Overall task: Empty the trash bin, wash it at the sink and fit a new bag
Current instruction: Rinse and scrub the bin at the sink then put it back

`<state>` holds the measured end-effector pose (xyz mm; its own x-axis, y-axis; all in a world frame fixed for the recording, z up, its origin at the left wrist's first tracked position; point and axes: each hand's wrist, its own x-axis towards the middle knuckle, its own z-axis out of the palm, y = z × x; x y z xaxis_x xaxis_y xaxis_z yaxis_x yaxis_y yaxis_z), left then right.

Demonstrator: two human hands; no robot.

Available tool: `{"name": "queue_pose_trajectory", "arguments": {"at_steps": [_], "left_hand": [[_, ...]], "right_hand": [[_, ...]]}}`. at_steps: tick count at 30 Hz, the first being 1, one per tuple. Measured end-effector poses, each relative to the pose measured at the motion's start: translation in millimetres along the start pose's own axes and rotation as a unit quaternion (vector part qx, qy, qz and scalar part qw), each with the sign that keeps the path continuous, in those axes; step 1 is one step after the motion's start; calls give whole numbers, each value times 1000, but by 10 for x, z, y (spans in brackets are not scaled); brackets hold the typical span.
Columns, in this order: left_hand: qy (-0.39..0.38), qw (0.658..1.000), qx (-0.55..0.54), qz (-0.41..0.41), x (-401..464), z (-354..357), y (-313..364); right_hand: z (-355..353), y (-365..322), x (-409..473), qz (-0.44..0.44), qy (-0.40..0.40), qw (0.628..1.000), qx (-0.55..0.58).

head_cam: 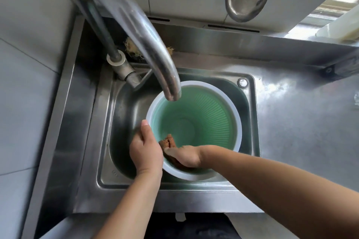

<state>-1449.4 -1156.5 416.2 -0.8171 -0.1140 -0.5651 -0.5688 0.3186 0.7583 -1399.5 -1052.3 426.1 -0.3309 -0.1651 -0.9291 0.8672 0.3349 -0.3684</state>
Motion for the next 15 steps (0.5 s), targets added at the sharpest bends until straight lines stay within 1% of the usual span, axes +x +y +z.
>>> {"name": "queue_pose_trajectory", "arguments": {"at_steps": [2,5,7,10,12,13,14,15], "left_hand": [[-1,1000,-4,-2,-9,0,-6],[-2,1000,1,8,-12,-3,-17],[0,1000,-2,13,2,-7,-33],[-3,1000,-5,22,26,-22,-60],[-12,999,2,31,52,-39,-66],[-17,999,8,37,66,-47,-65],[-22,999,13,42,80,-52,-66],[-26,998,20,47,92,-58,-68]], "right_hand": [[-65,99,-56,31,-18,994,-103],[-166,208,-74,79,-33,965,-246],[-266,257,-56,105,-41,943,-312],[-418,314,-48,99,-29,923,-371],[-488,325,-58,93,-38,883,-458],[-520,339,-58,107,-58,849,-514],[-558,364,-58,117,-72,806,-576],[-590,374,-67,118,-70,762,-633]]}}
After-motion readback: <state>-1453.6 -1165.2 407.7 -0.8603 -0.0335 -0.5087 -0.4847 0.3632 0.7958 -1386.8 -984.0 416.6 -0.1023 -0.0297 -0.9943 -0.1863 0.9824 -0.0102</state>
